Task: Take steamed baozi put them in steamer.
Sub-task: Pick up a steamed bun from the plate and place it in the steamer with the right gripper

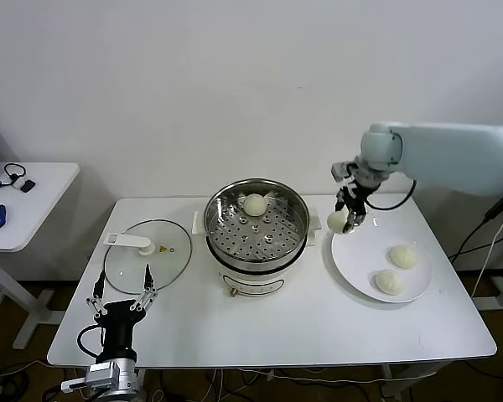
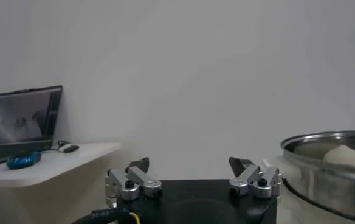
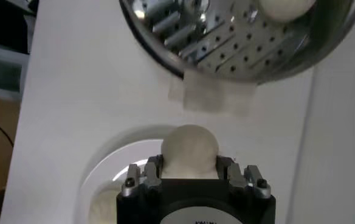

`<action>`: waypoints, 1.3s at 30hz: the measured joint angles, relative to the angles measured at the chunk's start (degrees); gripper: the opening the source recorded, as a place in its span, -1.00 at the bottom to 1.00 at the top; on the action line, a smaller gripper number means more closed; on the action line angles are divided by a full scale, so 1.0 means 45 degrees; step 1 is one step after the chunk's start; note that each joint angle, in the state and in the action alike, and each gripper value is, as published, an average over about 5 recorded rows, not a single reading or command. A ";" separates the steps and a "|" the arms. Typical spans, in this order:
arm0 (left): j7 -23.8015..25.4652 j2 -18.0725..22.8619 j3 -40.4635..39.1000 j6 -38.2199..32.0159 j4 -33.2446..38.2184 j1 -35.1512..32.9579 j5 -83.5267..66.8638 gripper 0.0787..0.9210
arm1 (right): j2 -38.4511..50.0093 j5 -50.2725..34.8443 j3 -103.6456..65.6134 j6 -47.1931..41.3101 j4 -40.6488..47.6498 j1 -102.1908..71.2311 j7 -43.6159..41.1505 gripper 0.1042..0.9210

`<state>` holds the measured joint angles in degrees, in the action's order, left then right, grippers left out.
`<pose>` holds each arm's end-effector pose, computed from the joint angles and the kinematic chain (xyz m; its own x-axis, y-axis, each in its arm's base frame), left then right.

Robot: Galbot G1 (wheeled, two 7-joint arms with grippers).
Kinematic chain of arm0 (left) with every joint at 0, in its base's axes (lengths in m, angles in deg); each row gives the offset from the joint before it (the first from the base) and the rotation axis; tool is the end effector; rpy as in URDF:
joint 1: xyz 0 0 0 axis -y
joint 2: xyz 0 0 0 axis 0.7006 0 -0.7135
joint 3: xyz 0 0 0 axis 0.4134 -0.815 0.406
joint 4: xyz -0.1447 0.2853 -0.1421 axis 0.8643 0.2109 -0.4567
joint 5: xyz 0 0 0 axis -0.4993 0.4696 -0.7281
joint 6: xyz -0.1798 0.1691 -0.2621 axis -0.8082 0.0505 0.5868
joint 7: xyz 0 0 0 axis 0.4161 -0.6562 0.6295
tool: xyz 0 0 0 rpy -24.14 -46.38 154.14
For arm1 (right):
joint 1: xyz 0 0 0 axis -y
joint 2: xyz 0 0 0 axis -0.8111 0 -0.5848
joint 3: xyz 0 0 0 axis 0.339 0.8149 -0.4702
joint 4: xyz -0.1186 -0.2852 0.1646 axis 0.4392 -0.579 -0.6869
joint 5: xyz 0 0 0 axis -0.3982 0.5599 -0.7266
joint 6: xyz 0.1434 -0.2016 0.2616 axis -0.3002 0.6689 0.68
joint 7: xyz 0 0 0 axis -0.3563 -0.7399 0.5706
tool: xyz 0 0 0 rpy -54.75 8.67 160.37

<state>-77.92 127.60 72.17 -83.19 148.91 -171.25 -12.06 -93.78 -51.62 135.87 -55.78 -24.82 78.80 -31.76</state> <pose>0.1479 0.0127 -0.3159 -0.9810 -0.1930 -0.0208 -0.1941 0.9767 0.0915 0.5676 -0.0432 -0.0242 -0.1435 -0.0822 0.9862 -0.9738 -0.1660 -0.1555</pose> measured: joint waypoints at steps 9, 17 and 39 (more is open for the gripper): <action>0.0030 0.0000 -0.0038 0.0048 0.0260 -0.0110 -0.0057 0.77 | -0.1232 -0.1751 0.0047 -0.0606 -0.0828 0.1461 0.0239 0.18; 0.0043 0.0000 -0.0018 0.0069 0.0485 -0.0281 -0.0063 0.77 | -0.2596 -0.2347 -0.0632 -0.1075 -0.0515 0.0886 0.0645 0.18; 0.0043 0.0000 0.0283 0.0062 0.0487 -0.0157 -0.0190 0.77 | -0.5580 -0.1693 -0.2356 -0.1112 0.3471 -0.2954 0.0689 0.18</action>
<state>-77.73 127.60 73.44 -82.91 151.10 -171.96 -12.91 -118.90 -59.24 125.27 -60.78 -9.21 65.51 -28.66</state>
